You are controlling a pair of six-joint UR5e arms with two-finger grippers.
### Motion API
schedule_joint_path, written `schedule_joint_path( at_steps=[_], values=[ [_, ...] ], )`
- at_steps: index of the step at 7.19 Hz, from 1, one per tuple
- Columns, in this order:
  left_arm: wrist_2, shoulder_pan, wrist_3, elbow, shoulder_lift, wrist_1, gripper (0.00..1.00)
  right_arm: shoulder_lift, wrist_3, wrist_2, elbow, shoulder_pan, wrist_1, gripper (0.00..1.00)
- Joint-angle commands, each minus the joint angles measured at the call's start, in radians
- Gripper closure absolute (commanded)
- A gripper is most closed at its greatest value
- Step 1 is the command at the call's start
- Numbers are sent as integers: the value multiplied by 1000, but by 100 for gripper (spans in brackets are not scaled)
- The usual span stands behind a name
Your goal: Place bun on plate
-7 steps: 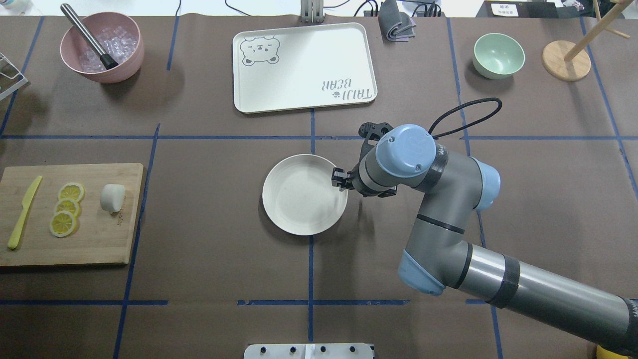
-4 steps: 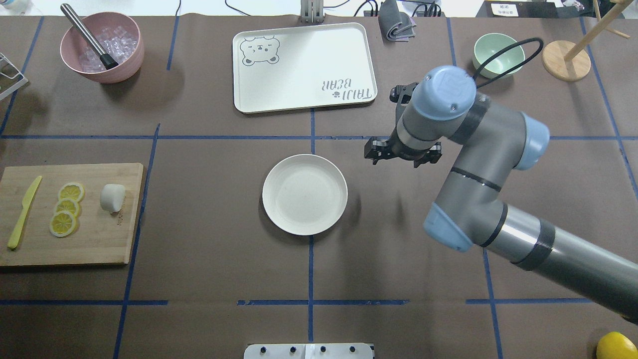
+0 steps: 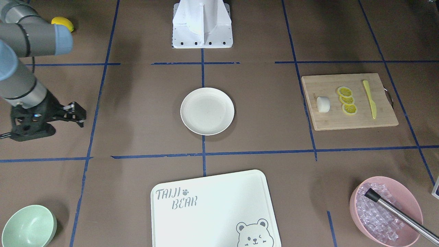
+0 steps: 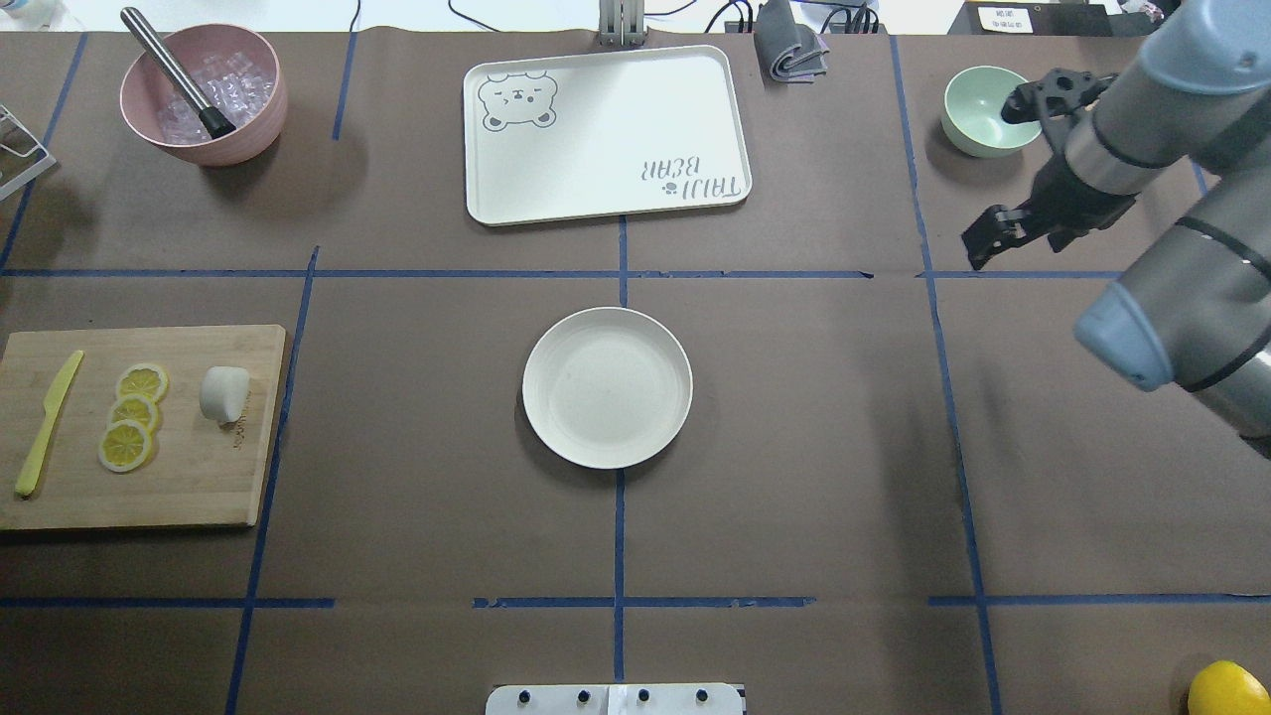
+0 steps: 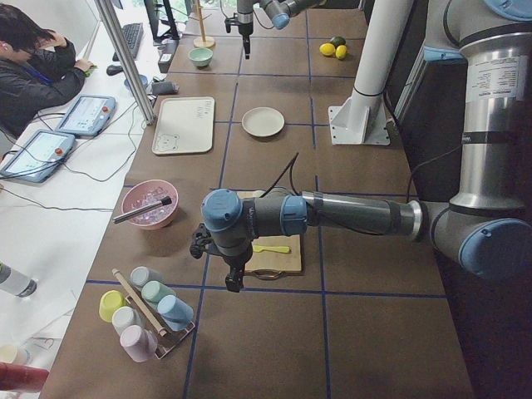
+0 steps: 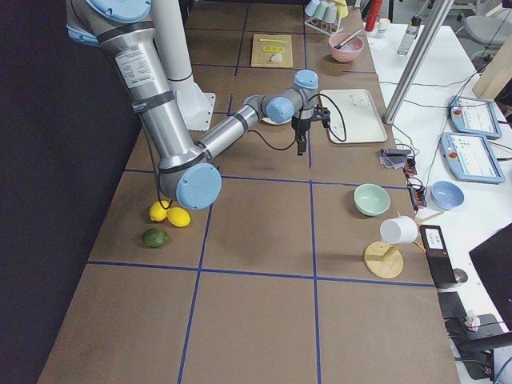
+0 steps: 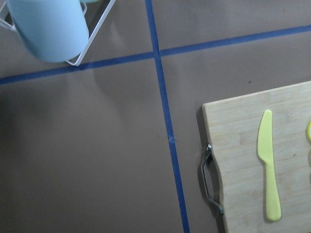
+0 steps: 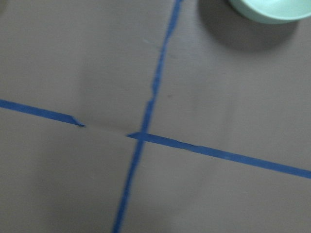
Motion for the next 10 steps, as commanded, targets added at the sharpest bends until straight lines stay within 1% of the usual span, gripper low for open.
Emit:
schedule_joint_path(
  at_steps=[1, 2, 3, 4, 5, 6, 7, 8, 9, 10],
  values=[
    [3, 0, 2, 12, -39, -94, 0, -184, -420, 84, 2, 235, 0, 0],
    [4, 2, -1, 24, -39, -157, 0, -249, -565, 89, -3, 324, -3, 0],
    [-2, 34, -15, 31, -83, -154, 0, -330, -628, 90, -1, 410, 6, 0],
    [-3, 63, -67, 28, -95, -159, 0, -393, -631, 116, 2, 472, 10, 0],
    [-5, 72, -83, 23, -98, -166, 0, -425, -620, 122, -3, 487, 10, 0],
    [-5, 125, -131, 6, -98, -232, 0, -429, -588, 120, -4, 486, 9, 0],
    [-2, 222, -265, -8, -98, -245, 0, -429, -548, 119, -1, 486, 9, 0],
    [7, 327, -463, -40, -98, -280, 0, -429, -542, 121, -1, 486, 9, 0],
    [18, 391, -655, -47, -95, -380, 0, -429, -542, 121, -1, 486, 10, 0],
    [80, 466, -813, -49, -90, -492, 0, -429, -542, 121, -1, 486, 10, 0]
  ],
)
